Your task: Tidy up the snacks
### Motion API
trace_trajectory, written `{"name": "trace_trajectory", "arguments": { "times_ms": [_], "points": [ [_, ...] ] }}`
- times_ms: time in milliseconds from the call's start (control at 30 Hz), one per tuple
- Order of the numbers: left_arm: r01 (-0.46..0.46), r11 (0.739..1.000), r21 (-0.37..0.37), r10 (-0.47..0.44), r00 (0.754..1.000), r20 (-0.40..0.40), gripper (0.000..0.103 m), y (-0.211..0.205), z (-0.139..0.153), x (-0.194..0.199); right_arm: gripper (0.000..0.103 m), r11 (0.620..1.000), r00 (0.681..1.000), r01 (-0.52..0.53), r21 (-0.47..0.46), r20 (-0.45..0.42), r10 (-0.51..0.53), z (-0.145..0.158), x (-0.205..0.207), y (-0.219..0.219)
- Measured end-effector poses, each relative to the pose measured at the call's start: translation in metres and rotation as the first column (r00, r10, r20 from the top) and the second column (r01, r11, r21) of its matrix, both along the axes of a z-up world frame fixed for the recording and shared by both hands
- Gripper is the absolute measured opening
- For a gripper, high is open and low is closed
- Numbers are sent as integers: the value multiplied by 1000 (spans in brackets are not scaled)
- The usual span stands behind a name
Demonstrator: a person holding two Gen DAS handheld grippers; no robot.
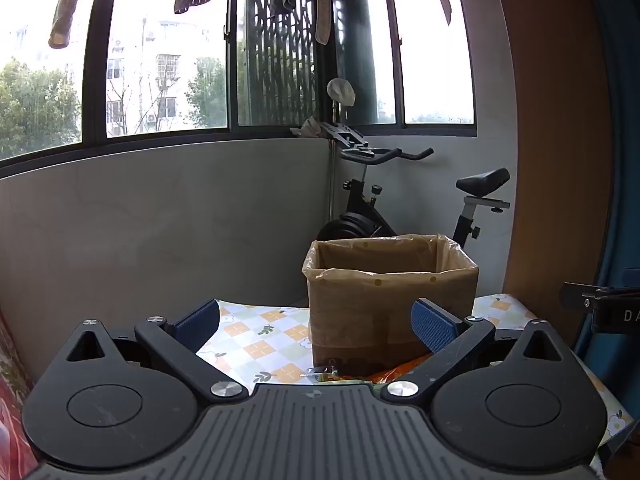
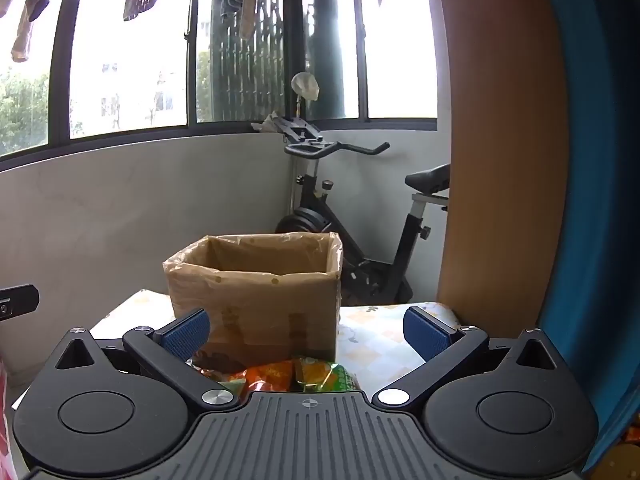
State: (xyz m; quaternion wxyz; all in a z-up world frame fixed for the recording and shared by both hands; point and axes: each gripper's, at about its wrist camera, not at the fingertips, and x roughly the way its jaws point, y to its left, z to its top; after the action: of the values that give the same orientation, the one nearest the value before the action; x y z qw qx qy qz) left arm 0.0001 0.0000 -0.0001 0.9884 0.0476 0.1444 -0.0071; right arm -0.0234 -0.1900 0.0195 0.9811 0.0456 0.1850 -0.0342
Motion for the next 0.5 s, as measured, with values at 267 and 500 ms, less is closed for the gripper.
{"name": "trace_trajectory", "arguments": {
  "times_ms": [267, 500],
  "points": [
    [1, 1000, 2, -1, 1000, 0, 103, 0, -1, 0, 103, 1000, 1000, -1, 0, 0, 1, 0, 0, 0],
    [-2, 1000, -1, 2, 1000, 0, 103, -1, -1, 0, 103, 1000, 1000, 0, 0, 1, 0, 0, 0, -1]
  ]
}}
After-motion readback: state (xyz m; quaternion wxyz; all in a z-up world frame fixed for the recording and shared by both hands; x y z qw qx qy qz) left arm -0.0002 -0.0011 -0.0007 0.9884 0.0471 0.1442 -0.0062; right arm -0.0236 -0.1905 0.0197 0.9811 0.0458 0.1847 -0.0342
